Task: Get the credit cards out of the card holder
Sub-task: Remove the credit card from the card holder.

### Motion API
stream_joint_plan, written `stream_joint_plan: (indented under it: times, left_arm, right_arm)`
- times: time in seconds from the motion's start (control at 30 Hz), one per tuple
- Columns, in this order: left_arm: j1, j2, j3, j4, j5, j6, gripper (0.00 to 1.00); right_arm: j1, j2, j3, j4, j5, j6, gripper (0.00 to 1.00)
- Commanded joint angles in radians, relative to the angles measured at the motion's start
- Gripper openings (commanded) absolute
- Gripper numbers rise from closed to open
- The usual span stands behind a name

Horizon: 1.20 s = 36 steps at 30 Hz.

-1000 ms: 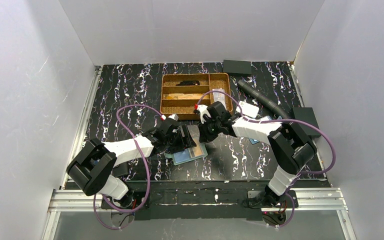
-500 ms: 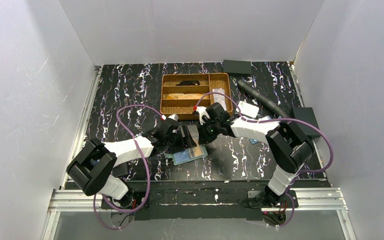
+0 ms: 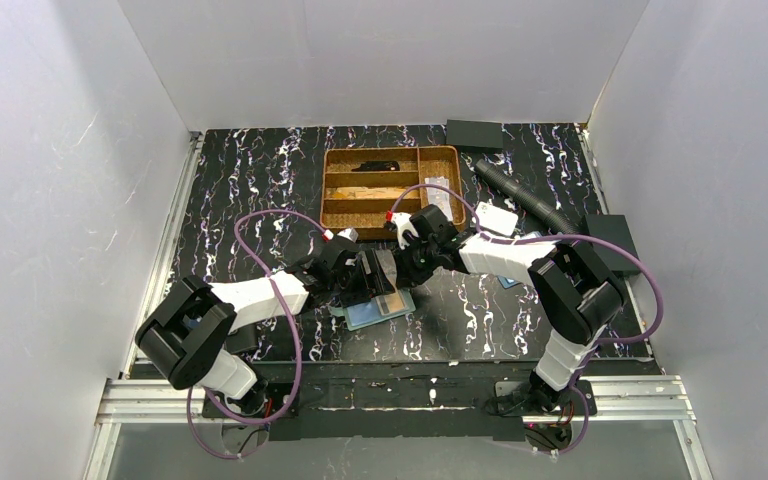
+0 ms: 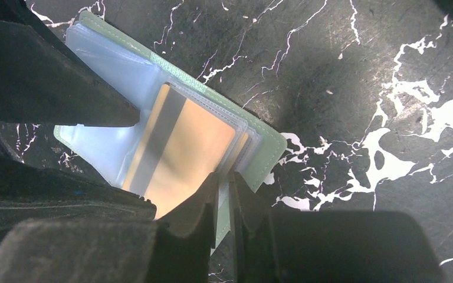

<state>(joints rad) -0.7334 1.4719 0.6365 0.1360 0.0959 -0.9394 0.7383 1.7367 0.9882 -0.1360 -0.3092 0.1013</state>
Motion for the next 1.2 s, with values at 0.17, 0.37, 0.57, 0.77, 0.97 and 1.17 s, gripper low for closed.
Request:
stream_joint_plan:
  times: [0.17,0.37,0.57,0.77,0.97,1.17]
  left_arm:
    - [-0.007,0.045,-0.035,-0.05,-0.014,-0.006,0.69]
    - [-0.006,0.045,-0.037,-0.05,-0.015,-0.006,0.69]
    - [-0.006,0.052,-0.04,-0.047,-0.013,-0.006,0.69]
    - [-0.007,0.056,-0.044,-0.045,-0.014,-0.006,0.69]
    - [-0.007,0.055,-0.048,-0.044,-0.015,-0.007,0.69]
    - [-0.006,0.06,-0.048,-0.039,-0.01,-0.007,0.69]
  right_arm:
    - [0.009,-0.03,-0.001,-0.016,0.057,-0.017,0.23]
    - [0.01,-0.022,0.002,-0.019,0.045,-0.014,0.19]
    - [0.01,-0.03,-0.006,-0.015,0.041,-0.014,0.12]
    - [0.01,-0.038,-0.008,-0.014,0.039,-0.015,0.09]
    - [0.009,-0.041,-0.011,-0.013,0.036,-0.017,0.07]
    - [0.01,-0.03,-0.021,-0.007,0.021,-0.017,0.06]
